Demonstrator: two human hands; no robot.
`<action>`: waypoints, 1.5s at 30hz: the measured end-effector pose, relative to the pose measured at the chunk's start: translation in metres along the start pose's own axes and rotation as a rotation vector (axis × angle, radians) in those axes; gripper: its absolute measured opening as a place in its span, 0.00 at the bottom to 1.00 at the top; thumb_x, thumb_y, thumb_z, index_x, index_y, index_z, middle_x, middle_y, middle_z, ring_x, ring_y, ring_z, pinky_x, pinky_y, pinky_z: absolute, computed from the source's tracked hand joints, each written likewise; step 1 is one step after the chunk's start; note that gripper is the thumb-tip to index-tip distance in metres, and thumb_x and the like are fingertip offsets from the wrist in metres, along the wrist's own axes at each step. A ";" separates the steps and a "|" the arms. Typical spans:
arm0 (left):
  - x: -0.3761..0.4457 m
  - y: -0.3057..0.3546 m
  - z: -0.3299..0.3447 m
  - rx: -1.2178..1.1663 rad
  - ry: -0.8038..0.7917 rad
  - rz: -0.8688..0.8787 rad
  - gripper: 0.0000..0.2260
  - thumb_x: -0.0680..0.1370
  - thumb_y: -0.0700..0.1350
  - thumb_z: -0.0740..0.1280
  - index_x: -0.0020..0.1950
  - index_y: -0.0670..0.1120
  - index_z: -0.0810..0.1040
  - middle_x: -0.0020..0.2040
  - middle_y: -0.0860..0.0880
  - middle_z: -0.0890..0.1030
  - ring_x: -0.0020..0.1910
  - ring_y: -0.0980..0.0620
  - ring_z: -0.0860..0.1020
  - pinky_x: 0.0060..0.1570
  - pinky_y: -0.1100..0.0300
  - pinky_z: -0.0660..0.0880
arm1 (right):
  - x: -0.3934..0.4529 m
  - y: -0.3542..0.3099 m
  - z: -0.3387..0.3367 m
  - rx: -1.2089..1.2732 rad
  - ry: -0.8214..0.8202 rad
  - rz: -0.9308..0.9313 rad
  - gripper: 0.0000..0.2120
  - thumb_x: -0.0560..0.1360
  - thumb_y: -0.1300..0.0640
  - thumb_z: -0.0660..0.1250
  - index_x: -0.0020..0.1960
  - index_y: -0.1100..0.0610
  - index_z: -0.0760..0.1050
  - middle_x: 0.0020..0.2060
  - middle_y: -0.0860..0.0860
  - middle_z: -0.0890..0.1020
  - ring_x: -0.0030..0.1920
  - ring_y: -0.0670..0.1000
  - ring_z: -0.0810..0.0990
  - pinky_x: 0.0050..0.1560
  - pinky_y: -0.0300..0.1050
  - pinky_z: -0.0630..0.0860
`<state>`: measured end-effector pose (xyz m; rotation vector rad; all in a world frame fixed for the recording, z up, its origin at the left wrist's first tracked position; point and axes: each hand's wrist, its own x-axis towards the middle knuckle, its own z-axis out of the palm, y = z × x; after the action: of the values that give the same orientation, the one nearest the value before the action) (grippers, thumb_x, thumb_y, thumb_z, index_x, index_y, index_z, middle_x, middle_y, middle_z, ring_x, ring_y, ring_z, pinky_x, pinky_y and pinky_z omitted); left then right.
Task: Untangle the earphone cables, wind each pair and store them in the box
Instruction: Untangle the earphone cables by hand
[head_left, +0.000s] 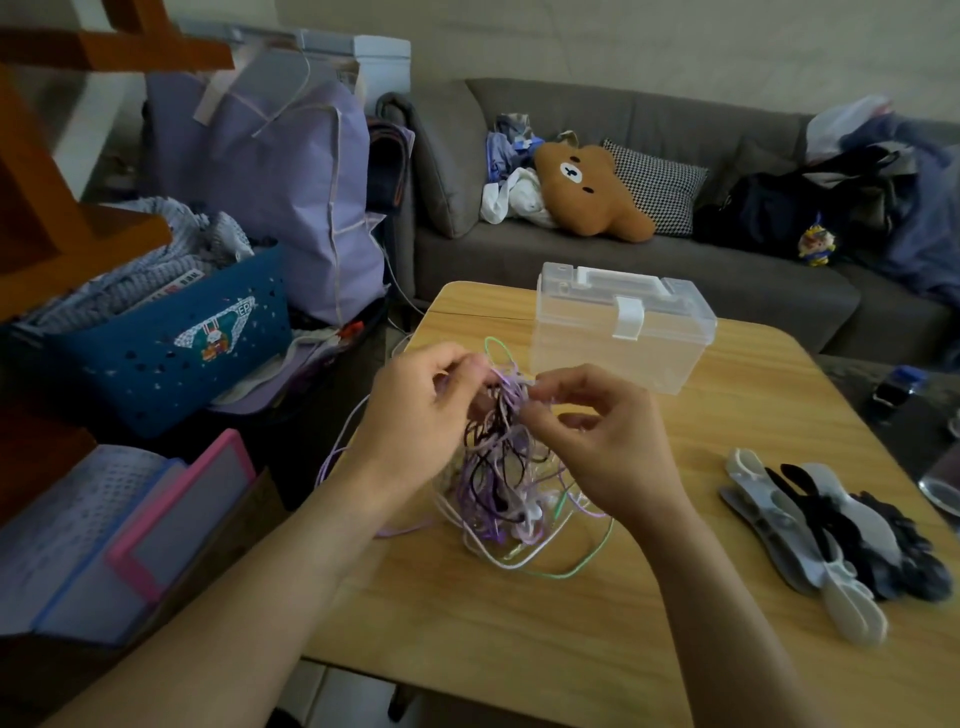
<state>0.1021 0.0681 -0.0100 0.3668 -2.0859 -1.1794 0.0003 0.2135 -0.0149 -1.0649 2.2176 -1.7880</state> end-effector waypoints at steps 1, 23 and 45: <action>0.003 -0.001 -0.002 -0.055 0.034 -0.046 0.09 0.82 0.45 0.63 0.45 0.48 0.81 0.40 0.47 0.85 0.40 0.49 0.84 0.46 0.47 0.82 | 0.000 -0.001 -0.002 0.044 0.009 -0.011 0.07 0.72 0.58 0.77 0.43 0.47 0.82 0.45 0.44 0.85 0.50 0.46 0.84 0.55 0.57 0.80; 0.008 0.006 0.004 -0.527 -0.086 -0.497 0.13 0.84 0.45 0.57 0.39 0.46 0.68 0.47 0.30 0.78 0.44 0.39 0.77 0.42 0.54 0.72 | -0.004 0.000 0.003 -0.289 0.029 -0.077 0.14 0.69 0.49 0.79 0.52 0.49 0.83 0.43 0.42 0.85 0.46 0.40 0.82 0.48 0.38 0.77; 0.011 -0.008 -0.003 -0.264 -0.013 -0.345 0.21 0.65 0.60 0.73 0.32 0.51 0.63 0.36 0.45 0.70 0.39 0.49 0.72 0.48 0.47 0.71 | -0.005 -0.007 0.009 -0.214 0.124 -0.095 0.11 0.70 0.59 0.77 0.44 0.48 0.77 0.36 0.39 0.81 0.37 0.39 0.77 0.39 0.33 0.72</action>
<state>0.0956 0.0555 -0.0108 0.6105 -1.8922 -1.6410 0.0116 0.2089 -0.0127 -1.1444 2.5200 -1.7263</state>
